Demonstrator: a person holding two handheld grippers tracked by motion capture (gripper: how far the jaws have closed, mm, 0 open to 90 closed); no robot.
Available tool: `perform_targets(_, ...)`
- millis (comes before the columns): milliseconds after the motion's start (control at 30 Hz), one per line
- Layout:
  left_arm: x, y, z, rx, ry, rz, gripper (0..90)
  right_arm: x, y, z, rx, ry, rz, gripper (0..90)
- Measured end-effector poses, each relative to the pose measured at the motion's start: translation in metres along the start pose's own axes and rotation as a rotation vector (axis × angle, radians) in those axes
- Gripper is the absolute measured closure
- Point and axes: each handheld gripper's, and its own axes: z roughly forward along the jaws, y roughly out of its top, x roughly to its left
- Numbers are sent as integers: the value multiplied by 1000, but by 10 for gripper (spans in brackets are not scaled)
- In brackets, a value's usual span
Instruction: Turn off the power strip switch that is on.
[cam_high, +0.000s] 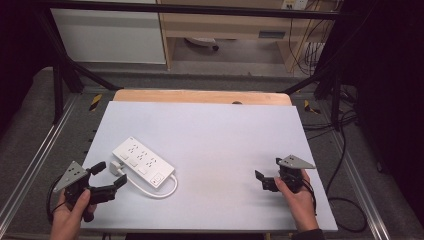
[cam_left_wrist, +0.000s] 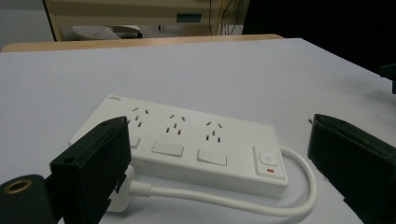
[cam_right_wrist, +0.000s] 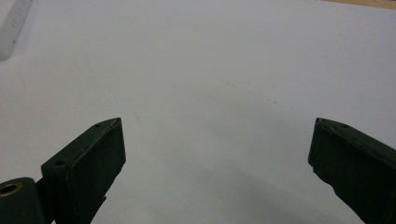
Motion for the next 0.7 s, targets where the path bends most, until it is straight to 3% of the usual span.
perform_targets(233,-2,1,-1,-8,-11,4,58,2,1,-4,-39,-41,-20,54)
perform_targets(567,-2,3,-4,-15,-16,-2,57,4,1,-3,-18,-50,-20,50)
perform_targets(700,-4,8,-8,-28,-18,15,55,4,1,-3,-18,-53,-25,49)
